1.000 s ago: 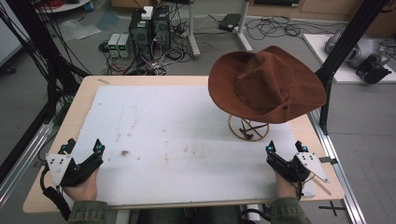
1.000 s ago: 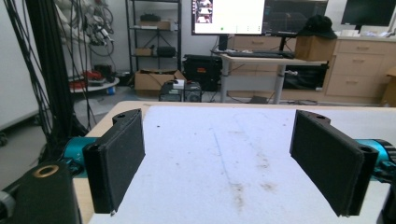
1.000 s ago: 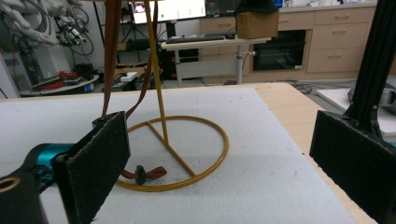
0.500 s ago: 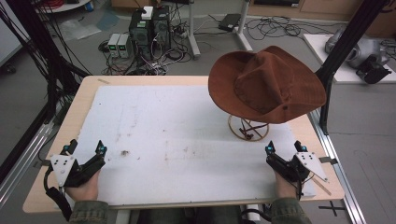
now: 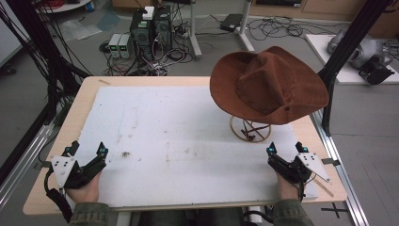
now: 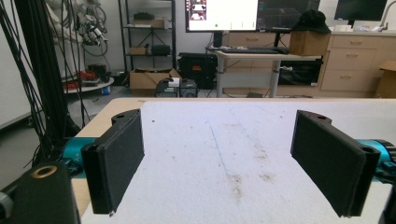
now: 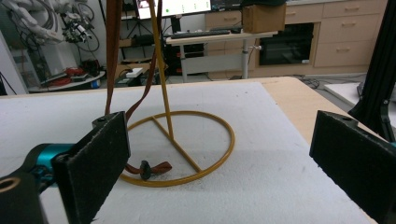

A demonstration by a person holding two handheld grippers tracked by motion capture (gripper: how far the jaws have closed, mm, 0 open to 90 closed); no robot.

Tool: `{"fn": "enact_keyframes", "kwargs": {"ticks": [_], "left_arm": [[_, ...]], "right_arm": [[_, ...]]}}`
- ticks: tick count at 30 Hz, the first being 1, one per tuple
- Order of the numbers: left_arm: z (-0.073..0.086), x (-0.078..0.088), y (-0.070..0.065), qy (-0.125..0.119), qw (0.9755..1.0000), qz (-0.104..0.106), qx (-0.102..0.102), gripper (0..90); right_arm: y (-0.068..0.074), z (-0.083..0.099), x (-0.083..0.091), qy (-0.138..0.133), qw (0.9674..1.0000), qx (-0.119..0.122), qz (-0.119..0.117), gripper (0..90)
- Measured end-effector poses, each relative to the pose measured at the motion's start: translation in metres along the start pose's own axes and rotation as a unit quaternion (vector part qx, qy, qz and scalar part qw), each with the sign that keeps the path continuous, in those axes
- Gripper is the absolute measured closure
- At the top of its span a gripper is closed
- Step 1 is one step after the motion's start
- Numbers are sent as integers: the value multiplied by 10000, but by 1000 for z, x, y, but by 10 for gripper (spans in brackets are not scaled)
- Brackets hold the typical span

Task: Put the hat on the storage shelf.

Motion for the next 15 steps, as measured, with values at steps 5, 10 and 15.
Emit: {"fn": "enact_keyframes", "kwargs": {"ticks": [5, 10, 15], "left_arm": [[0, 0, 0, -5, 10000, 2, 2, 177], [0, 0, 0, 5, 10000, 0, -2, 176], [1, -1, 0, 29, 10000, 31, 32, 177]], "right_arm": [[0, 0, 0, 2, 10000, -14, -1, 42], [0, 0, 0, 7, 10000, -18, -20, 42], [1, 1, -1, 51, 10000, -42, -42, 42]]}}
Point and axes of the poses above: each handheld gripper's, and its own axes: x roughly backward along the jaws, z roughly out of its underside, y roughly to its left, the point moved 4 cm from there along -x, roughly forward along the jaws, and after that the axes turned 15 degrees about -x, right-handed, at the moved point
